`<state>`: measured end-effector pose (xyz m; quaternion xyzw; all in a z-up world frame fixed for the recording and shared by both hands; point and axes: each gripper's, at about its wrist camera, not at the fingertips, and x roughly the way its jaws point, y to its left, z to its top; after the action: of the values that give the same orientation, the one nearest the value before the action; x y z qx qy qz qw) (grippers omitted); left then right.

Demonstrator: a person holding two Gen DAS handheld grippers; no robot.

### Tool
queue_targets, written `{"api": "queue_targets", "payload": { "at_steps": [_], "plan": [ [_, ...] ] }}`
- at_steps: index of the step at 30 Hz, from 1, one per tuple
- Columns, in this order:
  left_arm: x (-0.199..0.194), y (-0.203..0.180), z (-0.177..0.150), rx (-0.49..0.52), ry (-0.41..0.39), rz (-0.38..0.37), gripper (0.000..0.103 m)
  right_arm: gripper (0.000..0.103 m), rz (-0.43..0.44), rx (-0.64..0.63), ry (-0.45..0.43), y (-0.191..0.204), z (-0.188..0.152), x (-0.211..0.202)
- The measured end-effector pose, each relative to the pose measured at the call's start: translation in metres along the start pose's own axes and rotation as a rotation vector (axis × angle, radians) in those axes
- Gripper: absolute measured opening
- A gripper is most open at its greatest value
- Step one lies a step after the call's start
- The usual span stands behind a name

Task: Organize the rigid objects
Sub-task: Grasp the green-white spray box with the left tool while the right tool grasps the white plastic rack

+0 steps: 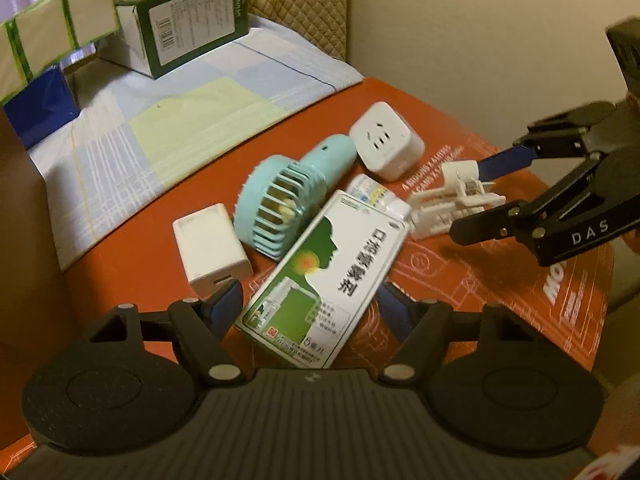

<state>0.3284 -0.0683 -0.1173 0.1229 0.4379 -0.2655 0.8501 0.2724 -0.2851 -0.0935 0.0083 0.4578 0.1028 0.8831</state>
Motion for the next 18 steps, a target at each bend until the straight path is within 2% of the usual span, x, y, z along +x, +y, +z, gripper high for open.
{"api": "queue_targets", "payload": {
  "at_steps": [7,9,11,14,18],
  "plan": [
    [-0.008,-0.012,-0.009,-0.015,0.008,0.003,0.065,0.064,0.029,-0.013,0.017,0.016,-0.016,-0.002],
    [-0.008,-0.016,-0.011,-0.029,0.029,0.004,0.055,0.047,0.017,-0.018,0.025,0.022,-0.021,-0.003],
    [-0.006,-0.017,-0.014,-0.066,0.056,-0.002,0.054,0.038,0.009,-0.008,0.037,0.027,-0.025,-0.003],
    [-0.008,-0.021,-0.021,-0.095,0.047,0.012,0.053,0.023,-0.011,0.023,0.035,0.031,-0.034,-0.004],
    [-0.015,-0.028,-0.028,-0.112,0.048,0.038,0.053,0.023,-0.028,0.051,0.031,0.034,-0.045,-0.011]
  ]
}}
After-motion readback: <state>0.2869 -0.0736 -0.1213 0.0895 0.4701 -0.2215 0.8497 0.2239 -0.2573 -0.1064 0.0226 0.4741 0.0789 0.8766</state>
